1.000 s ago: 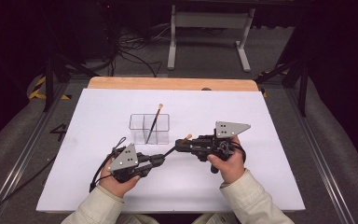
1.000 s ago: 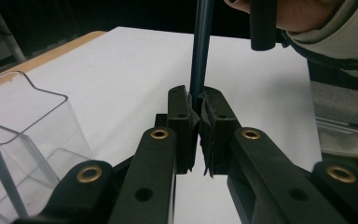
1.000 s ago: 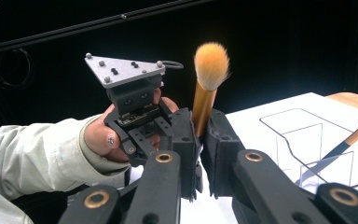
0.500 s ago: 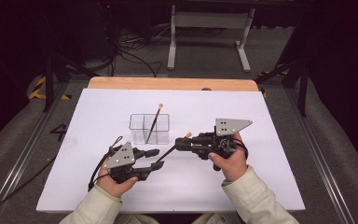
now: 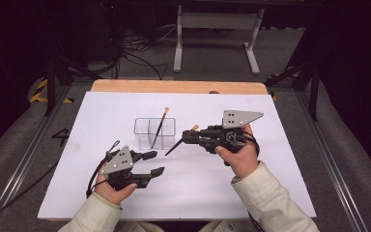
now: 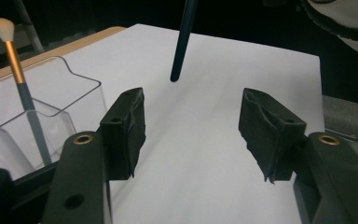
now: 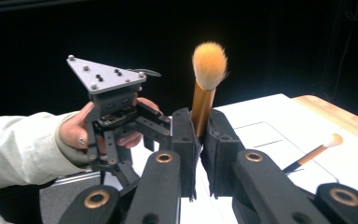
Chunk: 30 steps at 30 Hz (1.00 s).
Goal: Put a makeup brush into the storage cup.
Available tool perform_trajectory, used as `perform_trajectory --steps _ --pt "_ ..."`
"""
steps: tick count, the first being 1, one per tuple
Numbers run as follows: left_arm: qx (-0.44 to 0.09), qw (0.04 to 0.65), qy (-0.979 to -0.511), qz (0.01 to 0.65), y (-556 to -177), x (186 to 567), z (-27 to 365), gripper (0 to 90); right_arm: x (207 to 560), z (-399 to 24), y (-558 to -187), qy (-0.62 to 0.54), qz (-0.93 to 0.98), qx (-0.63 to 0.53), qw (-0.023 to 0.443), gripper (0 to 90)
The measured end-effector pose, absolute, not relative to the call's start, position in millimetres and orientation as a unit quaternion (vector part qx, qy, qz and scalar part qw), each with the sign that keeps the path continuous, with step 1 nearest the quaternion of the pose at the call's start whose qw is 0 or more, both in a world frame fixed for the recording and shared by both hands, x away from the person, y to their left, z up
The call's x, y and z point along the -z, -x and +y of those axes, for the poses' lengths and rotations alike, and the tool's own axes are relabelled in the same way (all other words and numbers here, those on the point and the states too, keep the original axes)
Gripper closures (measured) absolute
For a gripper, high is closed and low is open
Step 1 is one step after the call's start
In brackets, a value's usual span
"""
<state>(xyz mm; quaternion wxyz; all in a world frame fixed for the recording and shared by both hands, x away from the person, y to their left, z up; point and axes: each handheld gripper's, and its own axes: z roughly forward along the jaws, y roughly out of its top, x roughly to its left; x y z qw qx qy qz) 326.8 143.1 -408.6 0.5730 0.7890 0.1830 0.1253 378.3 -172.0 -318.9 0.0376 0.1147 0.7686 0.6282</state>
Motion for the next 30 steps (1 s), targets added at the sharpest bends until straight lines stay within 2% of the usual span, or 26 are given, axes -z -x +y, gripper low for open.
perform_trajectory --steps 4,9,19,23,30 --pt "-0.125 0.574 -0.786 0.191 -327 408 146 37.3 311 -171 -382 -0.117 0.772 -0.623 0.05 84.0" --pt "-0.128 0.574 -0.783 0.203 -329 408 148 24.0 302 -168 -387 -0.121 0.777 -0.614 0.062 84.0" --pt "-0.135 0.583 -0.773 0.211 -329 405 152 13.1 289 -162 -396 -0.131 0.783 -0.603 0.078 84.0" --pt "-0.139 0.584 -0.774 0.2 -328 405 154 3.7 283 -163 -399 -0.135 0.784 -0.6 0.085 84.0" --pt "-0.16 0.583 -0.767 0.215 -326 403 156 0.4 278 -161 -405 -0.14 0.786 -0.595 0.093 84.0"
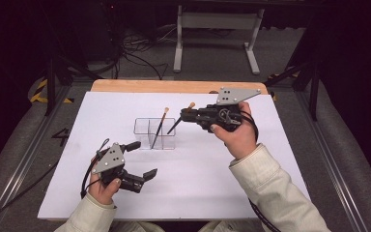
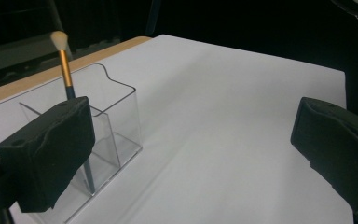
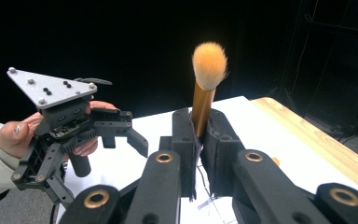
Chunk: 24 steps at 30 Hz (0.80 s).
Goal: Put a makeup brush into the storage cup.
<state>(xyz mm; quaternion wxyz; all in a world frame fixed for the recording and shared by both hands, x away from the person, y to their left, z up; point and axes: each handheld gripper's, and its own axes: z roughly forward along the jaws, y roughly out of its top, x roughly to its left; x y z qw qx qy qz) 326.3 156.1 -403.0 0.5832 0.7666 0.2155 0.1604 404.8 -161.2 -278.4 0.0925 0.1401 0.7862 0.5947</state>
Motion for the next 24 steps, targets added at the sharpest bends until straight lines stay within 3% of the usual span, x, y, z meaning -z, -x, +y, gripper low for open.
perform_trajectory --steps 24 --pt "-0.191 0.576 -0.757 0.242 -325 401 167 0.4 276 -139 -431 -0.17 0.797 -0.566 0.123 84.0"
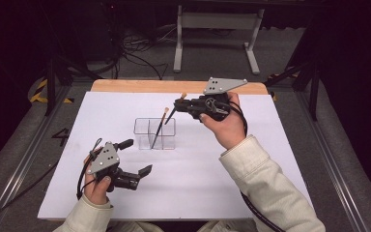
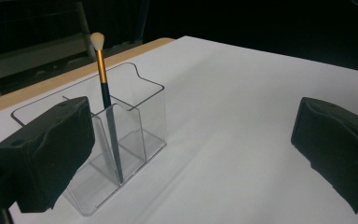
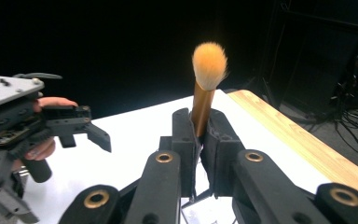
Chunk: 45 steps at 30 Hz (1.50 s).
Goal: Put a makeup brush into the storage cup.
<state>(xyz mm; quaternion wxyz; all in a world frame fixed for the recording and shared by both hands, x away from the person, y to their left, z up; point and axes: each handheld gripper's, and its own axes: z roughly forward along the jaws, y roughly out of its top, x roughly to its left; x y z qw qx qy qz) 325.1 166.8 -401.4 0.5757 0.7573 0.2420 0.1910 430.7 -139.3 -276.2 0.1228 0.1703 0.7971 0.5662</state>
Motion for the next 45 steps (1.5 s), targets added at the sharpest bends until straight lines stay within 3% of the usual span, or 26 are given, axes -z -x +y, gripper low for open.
perform_trajectory --steps 17,45 --pt "-0.196 0.571 -0.76 0.241 -325 401 168 0.4 281 -128 -441 -0.191 0.796 -0.555 0.145 84.0" --pt "-0.196 0.567 -0.762 0.244 -325 403 170 0.3 309 -94 -453 -0.193 0.829 -0.51 0.124 84.0"
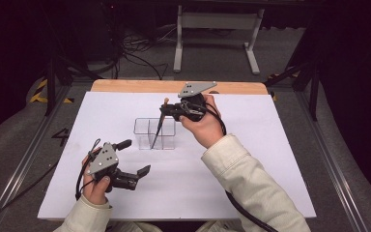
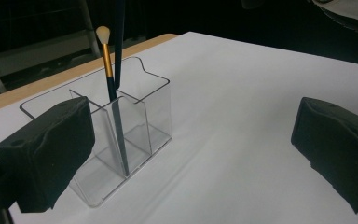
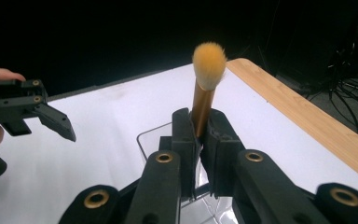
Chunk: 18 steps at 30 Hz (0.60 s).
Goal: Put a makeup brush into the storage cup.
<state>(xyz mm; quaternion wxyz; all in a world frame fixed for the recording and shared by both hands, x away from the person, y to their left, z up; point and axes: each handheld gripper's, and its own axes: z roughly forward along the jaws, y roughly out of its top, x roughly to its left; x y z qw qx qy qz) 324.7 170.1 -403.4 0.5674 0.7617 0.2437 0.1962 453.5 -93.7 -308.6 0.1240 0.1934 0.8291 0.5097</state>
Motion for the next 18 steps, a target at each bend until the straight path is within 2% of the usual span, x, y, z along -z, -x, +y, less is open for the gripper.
perform_trajectory --steps 18 --pt "-0.195 0.568 -0.762 0.244 -325 404 170 0.3 325 -84 -458 -0.194 0.847 -0.481 0.114 83.9"
